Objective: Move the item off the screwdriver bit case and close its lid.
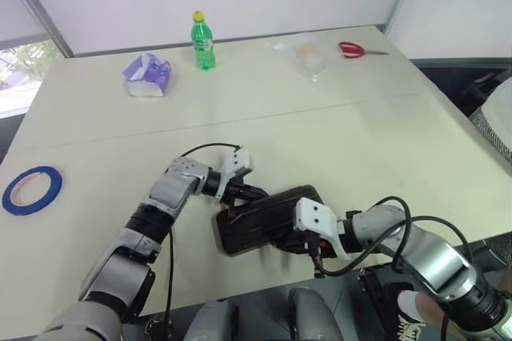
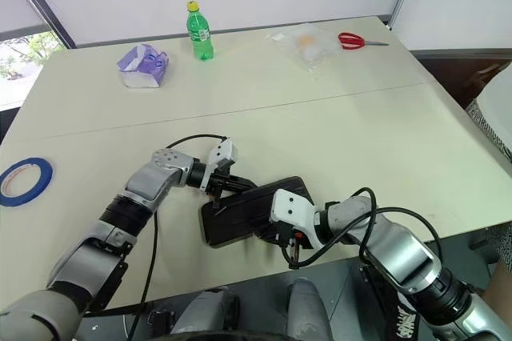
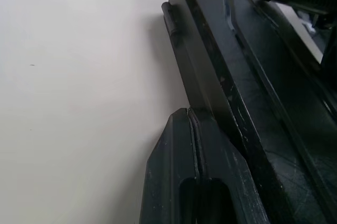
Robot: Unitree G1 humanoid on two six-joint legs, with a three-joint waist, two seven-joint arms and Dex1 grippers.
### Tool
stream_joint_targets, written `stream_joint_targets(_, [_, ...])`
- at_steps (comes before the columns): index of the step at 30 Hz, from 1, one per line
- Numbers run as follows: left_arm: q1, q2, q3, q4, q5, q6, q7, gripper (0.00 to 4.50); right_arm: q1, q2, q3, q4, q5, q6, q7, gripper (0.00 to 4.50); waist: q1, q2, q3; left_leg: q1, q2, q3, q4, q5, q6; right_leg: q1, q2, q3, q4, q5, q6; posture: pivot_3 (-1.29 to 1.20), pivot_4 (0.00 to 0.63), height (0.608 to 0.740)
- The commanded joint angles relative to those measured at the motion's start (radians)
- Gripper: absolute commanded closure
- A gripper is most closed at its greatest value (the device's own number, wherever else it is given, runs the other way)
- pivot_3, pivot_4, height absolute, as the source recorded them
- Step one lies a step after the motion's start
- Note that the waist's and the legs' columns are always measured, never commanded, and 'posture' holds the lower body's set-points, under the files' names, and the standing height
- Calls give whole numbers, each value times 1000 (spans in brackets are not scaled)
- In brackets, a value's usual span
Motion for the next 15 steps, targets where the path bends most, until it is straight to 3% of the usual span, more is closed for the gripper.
stream_joint_targets(1, [25, -23, -48, -21, 13, -26, -40, 4500, -9, 23, -9, 28, -67, -33, -80, 4398, 0, 0, 0, 0, 0, 0, 0, 0, 0, 0, 0, 0, 0, 0, 0, 0, 150, 740])
stream_joint_targets(10, [33, -41, -48, -20, 28, -29, -48, 4500, -4, 58, 2, 58, -139, -58, -141, 4398, -2, -3, -2, 5, 1, 0, 0, 0, 0, 5, 1, 0, 0, 0, 0, 0, 150, 740])
stream_joint_targets(15, [37, -43, -33, -30, 23, -16, -51, 4500, 12, 31, -7, 4, -116, -34, -100, 4398, -1, -3, -2, 6, 1, 0, 0, 0, 0, 6, 1, 0, 0, 0, 0, 0, 150, 740])
